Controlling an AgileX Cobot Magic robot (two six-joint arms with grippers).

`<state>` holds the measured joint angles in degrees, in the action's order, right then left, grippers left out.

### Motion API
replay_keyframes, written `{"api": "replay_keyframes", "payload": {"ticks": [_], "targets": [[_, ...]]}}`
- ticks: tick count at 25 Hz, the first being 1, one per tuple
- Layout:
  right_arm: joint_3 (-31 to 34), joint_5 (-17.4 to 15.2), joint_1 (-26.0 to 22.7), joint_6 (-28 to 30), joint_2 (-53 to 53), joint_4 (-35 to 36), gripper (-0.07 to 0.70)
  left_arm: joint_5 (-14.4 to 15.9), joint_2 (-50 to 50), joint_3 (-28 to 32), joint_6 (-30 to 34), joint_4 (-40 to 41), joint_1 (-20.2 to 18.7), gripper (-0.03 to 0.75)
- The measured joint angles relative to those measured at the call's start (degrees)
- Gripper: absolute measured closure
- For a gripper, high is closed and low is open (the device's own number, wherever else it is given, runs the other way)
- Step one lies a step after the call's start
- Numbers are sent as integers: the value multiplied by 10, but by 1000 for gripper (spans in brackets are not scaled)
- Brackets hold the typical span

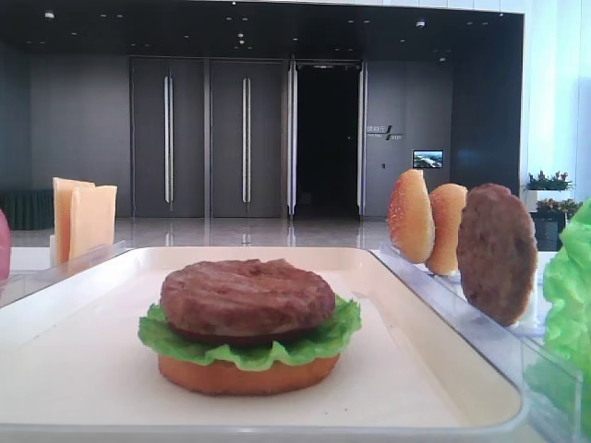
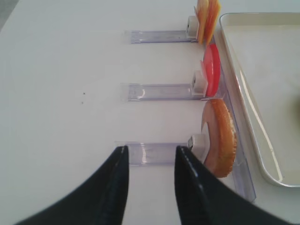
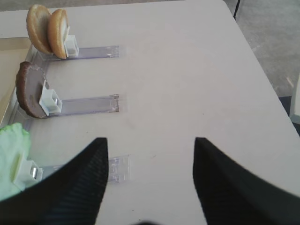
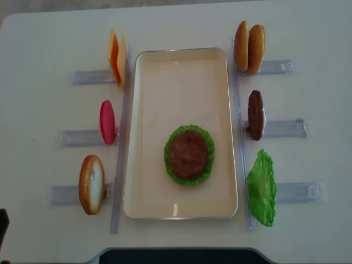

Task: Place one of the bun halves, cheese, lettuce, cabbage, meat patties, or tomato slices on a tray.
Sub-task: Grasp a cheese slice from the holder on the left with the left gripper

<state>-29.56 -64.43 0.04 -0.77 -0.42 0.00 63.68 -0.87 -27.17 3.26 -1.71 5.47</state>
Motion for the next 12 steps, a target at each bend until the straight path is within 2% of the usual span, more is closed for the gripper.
{"api": "replay_keyframes", "payload": {"ticks": [12], "targets": [[0,0,0,0,0,0,217,-2,0,-16,-20,17,0,450]]}}
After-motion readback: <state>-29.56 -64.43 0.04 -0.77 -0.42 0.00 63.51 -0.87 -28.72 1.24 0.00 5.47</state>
